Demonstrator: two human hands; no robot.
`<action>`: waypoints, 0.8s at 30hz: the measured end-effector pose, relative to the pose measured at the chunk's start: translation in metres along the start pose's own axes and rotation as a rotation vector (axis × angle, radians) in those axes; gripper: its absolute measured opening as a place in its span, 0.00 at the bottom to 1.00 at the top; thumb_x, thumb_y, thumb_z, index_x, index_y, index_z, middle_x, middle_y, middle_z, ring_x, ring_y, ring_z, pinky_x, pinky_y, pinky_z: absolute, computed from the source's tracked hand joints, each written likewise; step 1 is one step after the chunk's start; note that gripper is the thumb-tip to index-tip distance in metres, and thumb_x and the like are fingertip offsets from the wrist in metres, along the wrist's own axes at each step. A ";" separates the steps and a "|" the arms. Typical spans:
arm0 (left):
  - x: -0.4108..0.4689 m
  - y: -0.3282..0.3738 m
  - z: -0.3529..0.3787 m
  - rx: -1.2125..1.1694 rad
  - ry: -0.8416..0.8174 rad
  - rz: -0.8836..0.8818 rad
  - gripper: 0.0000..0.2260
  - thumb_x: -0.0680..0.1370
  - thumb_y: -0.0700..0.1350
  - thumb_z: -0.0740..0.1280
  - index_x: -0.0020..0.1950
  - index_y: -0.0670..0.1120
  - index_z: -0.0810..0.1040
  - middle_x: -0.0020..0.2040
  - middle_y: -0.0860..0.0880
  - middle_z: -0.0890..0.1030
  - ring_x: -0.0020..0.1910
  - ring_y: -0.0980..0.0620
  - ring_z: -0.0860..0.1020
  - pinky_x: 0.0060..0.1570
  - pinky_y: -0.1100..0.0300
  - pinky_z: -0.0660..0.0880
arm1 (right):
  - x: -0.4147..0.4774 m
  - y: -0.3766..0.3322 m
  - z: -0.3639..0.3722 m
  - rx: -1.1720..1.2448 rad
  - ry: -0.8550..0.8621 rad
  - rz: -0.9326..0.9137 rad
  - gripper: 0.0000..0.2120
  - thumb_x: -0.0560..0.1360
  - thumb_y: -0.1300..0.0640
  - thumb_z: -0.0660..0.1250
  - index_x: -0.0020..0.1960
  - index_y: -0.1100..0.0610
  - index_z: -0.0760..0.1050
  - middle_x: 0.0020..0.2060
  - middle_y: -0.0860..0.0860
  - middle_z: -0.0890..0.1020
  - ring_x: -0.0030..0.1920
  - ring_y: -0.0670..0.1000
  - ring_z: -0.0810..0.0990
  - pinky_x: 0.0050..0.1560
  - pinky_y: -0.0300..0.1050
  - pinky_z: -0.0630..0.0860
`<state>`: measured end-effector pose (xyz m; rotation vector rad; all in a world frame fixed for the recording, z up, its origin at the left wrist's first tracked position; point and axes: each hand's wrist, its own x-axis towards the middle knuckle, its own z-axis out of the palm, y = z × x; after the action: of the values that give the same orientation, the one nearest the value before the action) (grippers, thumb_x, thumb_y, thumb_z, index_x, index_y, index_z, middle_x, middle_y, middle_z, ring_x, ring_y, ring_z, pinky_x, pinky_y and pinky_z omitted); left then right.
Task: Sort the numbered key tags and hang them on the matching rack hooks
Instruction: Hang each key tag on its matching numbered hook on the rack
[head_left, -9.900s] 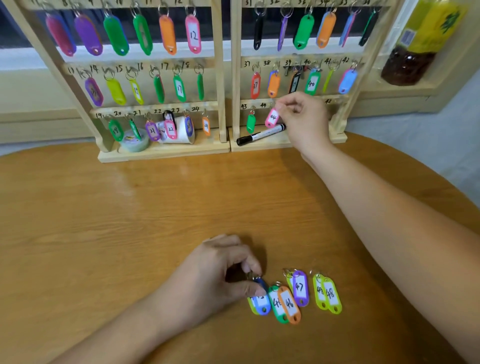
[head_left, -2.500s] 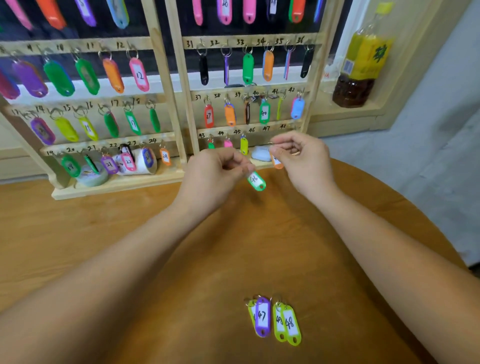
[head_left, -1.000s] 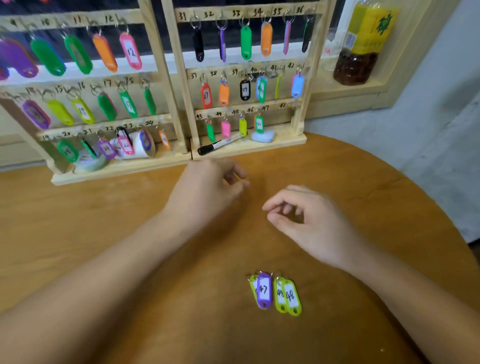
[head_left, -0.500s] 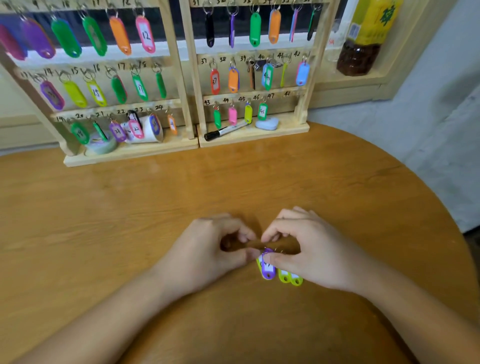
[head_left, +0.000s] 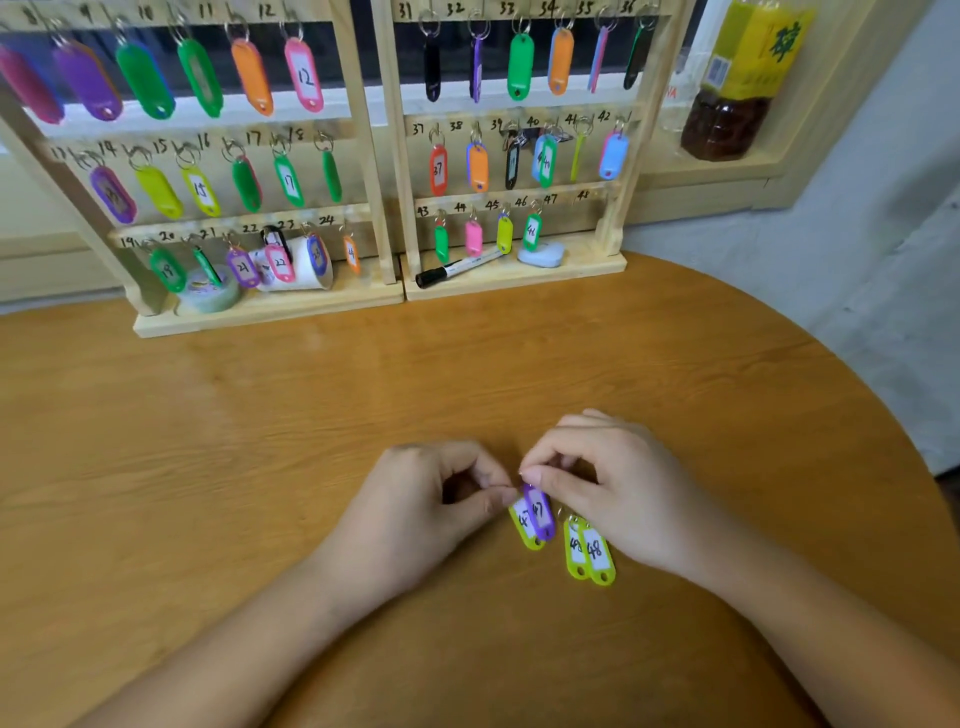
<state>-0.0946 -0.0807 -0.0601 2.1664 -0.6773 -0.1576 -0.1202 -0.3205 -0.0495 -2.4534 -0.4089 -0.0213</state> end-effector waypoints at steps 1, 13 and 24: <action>0.003 0.001 -0.002 -0.032 0.009 -0.030 0.03 0.79 0.49 0.77 0.46 0.55 0.85 0.42 0.60 0.85 0.40 0.59 0.81 0.43 0.65 0.74 | 0.004 0.001 -0.004 0.036 0.026 0.011 0.04 0.80 0.51 0.73 0.47 0.44 0.84 0.42 0.41 0.82 0.52 0.46 0.79 0.51 0.37 0.70; 0.078 0.002 -0.018 -0.413 0.129 -0.121 0.05 0.80 0.46 0.76 0.46 0.45 0.85 0.40 0.43 0.83 0.38 0.56 0.75 0.41 0.61 0.71 | 0.093 0.045 -0.041 0.362 0.403 0.105 0.05 0.81 0.58 0.73 0.48 0.51 0.87 0.43 0.42 0.88 0.45 0.42 0.83 0.49 0.33 0.74; 0.173 0.002 -0.020 -0.206 0.230 -0.064 0.03 0.80 0.44 0.74 0.46 0.50 0.85 0.39 0.51 0.86 0.37 0.58 0.78 0.43 0.59 0.74 | 0.195 0.103 -0.064 0.364 0.711 0.210 0.06 0.82 0.56 0.70 0.48 0.50 0.85 0.42 0.44 0.86 0.43 0.43 0.82 0.46 0.39 0.74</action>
<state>0.0580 -0.1579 -0.0252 1.9707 -0.4406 -0.0106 0.1010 -0.3801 -0.0384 -1.9512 0.1494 -0.6483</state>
